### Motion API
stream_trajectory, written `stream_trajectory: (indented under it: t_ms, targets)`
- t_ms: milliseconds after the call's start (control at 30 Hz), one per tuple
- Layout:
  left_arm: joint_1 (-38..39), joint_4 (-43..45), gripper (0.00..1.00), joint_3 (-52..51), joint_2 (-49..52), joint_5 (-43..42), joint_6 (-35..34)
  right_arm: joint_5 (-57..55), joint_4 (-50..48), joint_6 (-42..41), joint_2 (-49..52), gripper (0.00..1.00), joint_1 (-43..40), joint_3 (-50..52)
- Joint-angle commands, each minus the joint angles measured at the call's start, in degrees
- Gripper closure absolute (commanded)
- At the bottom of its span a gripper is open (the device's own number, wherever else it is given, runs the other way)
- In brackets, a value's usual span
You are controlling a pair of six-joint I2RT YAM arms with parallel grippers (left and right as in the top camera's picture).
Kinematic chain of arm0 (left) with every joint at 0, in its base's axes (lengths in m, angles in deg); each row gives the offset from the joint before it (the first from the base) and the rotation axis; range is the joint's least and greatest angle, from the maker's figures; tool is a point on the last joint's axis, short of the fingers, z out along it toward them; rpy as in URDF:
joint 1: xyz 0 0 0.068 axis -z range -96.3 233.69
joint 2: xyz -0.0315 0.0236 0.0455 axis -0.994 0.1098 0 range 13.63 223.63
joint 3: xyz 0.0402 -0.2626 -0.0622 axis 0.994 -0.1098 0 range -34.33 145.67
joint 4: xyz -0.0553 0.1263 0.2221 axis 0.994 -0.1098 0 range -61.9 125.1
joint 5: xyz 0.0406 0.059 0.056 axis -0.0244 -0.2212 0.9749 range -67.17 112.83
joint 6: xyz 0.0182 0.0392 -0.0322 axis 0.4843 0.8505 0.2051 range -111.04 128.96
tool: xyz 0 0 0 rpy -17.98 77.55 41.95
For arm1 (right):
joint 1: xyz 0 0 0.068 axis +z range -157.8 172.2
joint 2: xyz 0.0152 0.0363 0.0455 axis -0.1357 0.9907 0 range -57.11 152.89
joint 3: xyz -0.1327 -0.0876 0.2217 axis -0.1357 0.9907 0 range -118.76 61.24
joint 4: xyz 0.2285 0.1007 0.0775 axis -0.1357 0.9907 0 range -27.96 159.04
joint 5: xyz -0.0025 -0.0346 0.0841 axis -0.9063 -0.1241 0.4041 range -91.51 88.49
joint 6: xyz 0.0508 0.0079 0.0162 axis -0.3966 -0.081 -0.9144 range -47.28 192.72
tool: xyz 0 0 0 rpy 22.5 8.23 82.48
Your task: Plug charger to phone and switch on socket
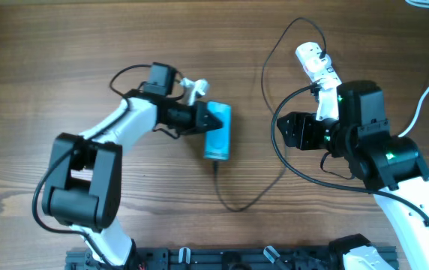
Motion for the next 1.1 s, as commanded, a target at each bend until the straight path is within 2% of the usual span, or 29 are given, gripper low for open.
stream_trajectory:
  t_ms: [0,100,267,433,633,667,700,733,867,1067]
  targets:
    - [-4.4,-3.7,0.96,1.2,0.9,-0.9,13.1,-1.2,-0.5,0.1,0.2,0.21,0.0,-0.5]
    - [-5.6,-6.2,0.96,1.2,1.9,-0.4,18.4,-1.2,-1.2,0.2,0.7,0.21,0.0,-0.5]
    - [-5.6,-5.0,0.96,1.2,4.2,0.9,19.9,-1.2,-2.2,-1.7,2.3,0.38,0.0,-0.5]
    - [-5.7,-4.1,0.96,1.2,8.4,0.8,19.4,-1.2,-2.1,-6.5,5.0,0.37,0.0,-0.5]
    - [-5.9,-3.5,0.96,1.1,10.2,0.8,17.6,-1.2,-2.1,-7.3,8.3,0.36,0.0,-0.5]
    - [-5.9,-3.5,0.96,1.1,10.2,0.8,17.6,-1.2,-2.1,-7.3,8.7,0.35,0.0,-0.5]
    - [-5.9,-3.5,0.96,1.1,10.2,0.9,17.6,-1.2,-2.1,-7.3,9.4,0.28,0.0,-0.5]
    - [-5.9,-3.5,0.96,1.1,10.2,0.9,17.6,-1.2,-2.1,-7.3,9.7,0.24,0.0,-0.5]
    - [-5.9,-3.5,0.95,1.0,10.2,1.4,17.6,-1.2,-2.1,-7.3,10.8,0.16,0.0,-0.5]
    - [-5.9,-3.5,0.95,1.0,10.2,7.6,14.9,-1.2,-2.1,-7.3,10.9,0.07,0.0,-0.5]
